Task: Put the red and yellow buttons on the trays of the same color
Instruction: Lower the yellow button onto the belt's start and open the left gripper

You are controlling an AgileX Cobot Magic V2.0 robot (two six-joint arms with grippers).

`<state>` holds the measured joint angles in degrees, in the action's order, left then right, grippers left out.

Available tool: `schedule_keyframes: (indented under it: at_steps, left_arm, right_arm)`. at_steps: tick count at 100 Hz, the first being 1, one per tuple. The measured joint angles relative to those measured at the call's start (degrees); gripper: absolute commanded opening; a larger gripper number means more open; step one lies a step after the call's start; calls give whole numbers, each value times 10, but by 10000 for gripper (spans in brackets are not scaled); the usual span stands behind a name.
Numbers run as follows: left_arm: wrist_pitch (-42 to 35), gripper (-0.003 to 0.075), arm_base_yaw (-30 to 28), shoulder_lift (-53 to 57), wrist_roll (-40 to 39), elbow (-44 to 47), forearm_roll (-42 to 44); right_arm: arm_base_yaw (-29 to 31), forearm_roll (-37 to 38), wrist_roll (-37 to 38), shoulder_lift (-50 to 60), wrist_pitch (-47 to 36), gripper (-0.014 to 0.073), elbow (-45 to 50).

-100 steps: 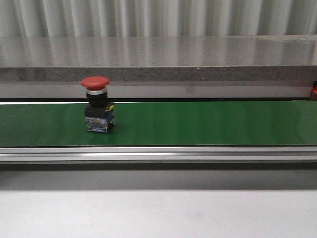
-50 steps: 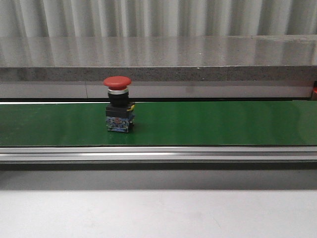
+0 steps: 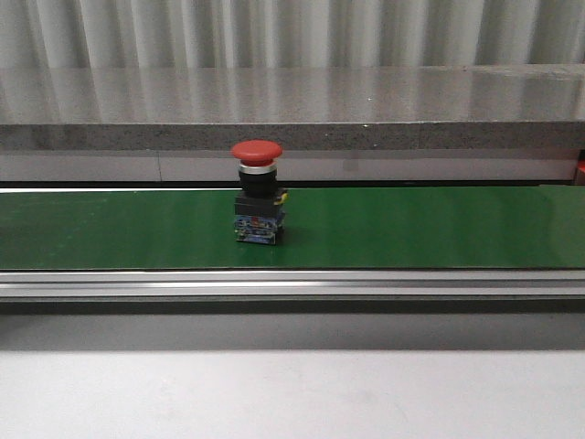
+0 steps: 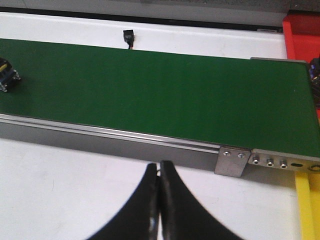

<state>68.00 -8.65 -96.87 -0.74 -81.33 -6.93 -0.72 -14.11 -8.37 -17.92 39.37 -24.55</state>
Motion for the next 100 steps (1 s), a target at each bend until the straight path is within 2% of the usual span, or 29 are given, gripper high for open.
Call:
schedule_keyframes:
  at_steps: [6,23,35,44,62,78,100]
  left_arm:
    - [-3,548,0,0,0,0,-6]
    - [-29,543,0,0,1,0,-27]
    - [-65,481,5,19,17,0,-34]
    - [-87,358,18,47,41,0,-34]
    - [-112,-22,55,100,73,1,-34]
    - [-151,-20,92,146,89,31,-35]
    - [-196,-20,138,236,115,116,-36]
  right_arm:
    - [0,0,0,0,0,-67,0]
    - [0,0,0,0,0,-67,0]
    - [0,0,0,0,0,-67,0]
    - [0,0,0,0,0,-67,0]
    - [0,0,0,0,0,-67,0]
    - [0,0,0,0,0,-67,0]
    - [0,0,0,0,0,-67,0]
